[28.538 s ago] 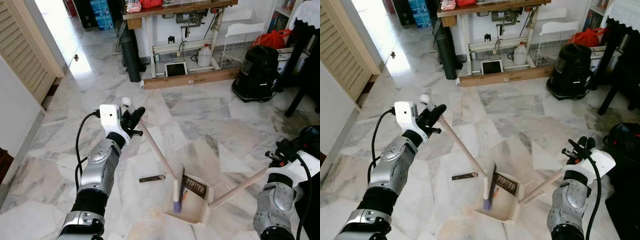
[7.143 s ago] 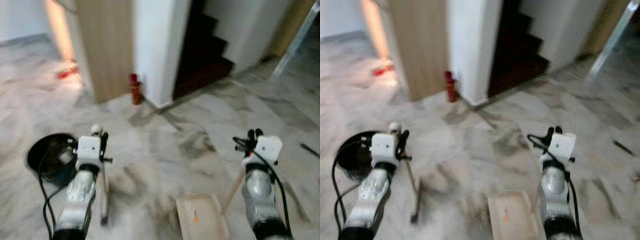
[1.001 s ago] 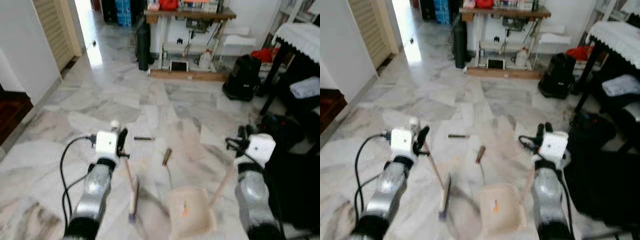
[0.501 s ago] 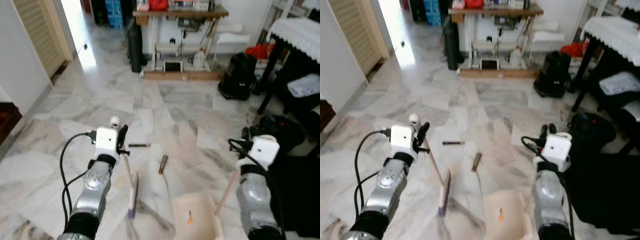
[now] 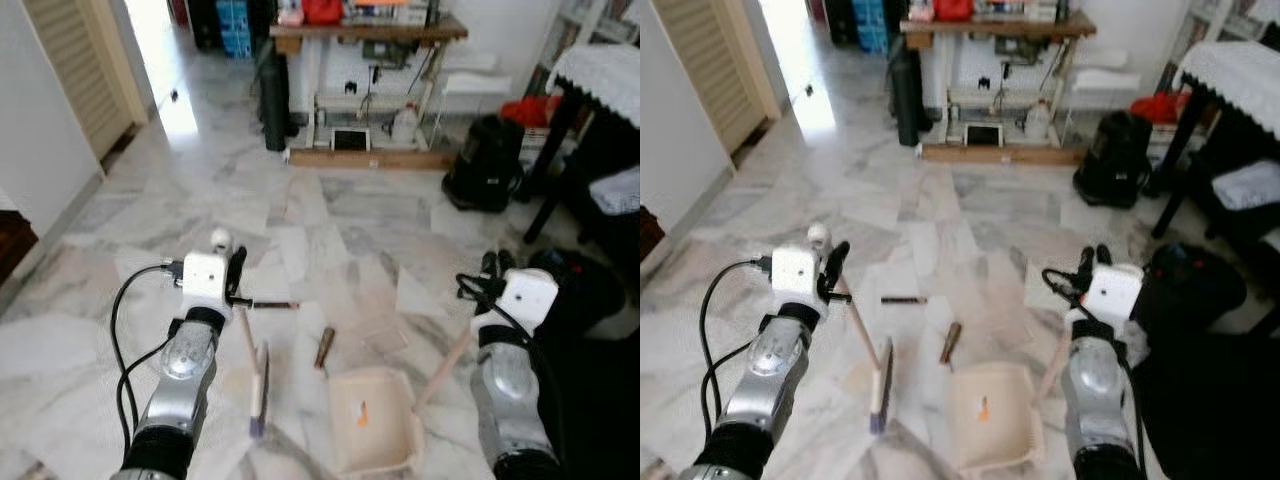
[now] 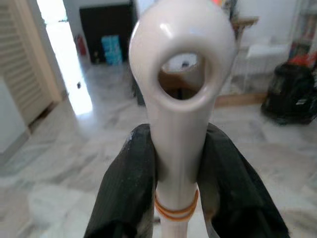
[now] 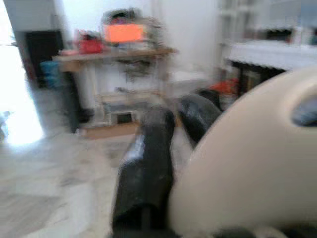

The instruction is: Sweep floor

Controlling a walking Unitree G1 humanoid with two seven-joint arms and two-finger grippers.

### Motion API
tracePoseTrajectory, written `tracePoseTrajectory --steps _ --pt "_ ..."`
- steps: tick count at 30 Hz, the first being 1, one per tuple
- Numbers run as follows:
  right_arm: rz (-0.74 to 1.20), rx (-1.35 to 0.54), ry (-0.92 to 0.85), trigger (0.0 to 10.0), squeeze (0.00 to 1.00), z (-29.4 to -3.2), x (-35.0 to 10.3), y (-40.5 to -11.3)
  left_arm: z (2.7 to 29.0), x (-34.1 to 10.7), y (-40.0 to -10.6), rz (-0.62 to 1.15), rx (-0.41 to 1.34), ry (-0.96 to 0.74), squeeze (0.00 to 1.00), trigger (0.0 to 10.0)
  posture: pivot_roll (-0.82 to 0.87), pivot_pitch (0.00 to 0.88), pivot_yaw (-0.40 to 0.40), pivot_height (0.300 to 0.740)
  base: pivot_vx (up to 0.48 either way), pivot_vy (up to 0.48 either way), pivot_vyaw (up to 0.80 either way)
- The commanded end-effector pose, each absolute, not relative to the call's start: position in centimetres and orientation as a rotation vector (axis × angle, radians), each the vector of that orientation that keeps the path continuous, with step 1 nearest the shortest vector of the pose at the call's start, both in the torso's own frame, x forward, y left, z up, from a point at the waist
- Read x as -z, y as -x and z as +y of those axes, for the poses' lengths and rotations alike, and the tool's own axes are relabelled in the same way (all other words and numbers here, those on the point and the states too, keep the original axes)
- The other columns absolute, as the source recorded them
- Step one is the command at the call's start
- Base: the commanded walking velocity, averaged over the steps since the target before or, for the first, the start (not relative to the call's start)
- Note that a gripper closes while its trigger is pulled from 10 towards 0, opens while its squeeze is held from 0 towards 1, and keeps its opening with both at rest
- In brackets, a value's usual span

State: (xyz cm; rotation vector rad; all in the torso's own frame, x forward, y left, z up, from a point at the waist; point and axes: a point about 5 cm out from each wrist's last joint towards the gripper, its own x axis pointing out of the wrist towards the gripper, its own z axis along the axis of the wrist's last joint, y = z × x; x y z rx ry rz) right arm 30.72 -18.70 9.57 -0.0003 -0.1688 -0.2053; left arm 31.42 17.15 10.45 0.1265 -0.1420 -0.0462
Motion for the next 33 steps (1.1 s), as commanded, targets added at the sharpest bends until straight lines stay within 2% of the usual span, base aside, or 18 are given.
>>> tracePoseTrajectory --steps 1,33 --pt "-0.195 0.23 0.009 10.0 0.0 -19.59 -10.21 -30.68 16.85 -12.15 -31.93 -0.212 0.05 -0.138 0.0 10.0 0.0 0.0 0.007 0.74 0.352 0.0 0.0" --pt "-0.188 0.238 0.003 10.0 0.0 -19.71 -10.21 -30.72 16.48 -12.35 -31.86 -0.213 0.061 -0.135 0.0 10.0 0.0 0.0 0.014 0.74 0.351 0.0 0.0"
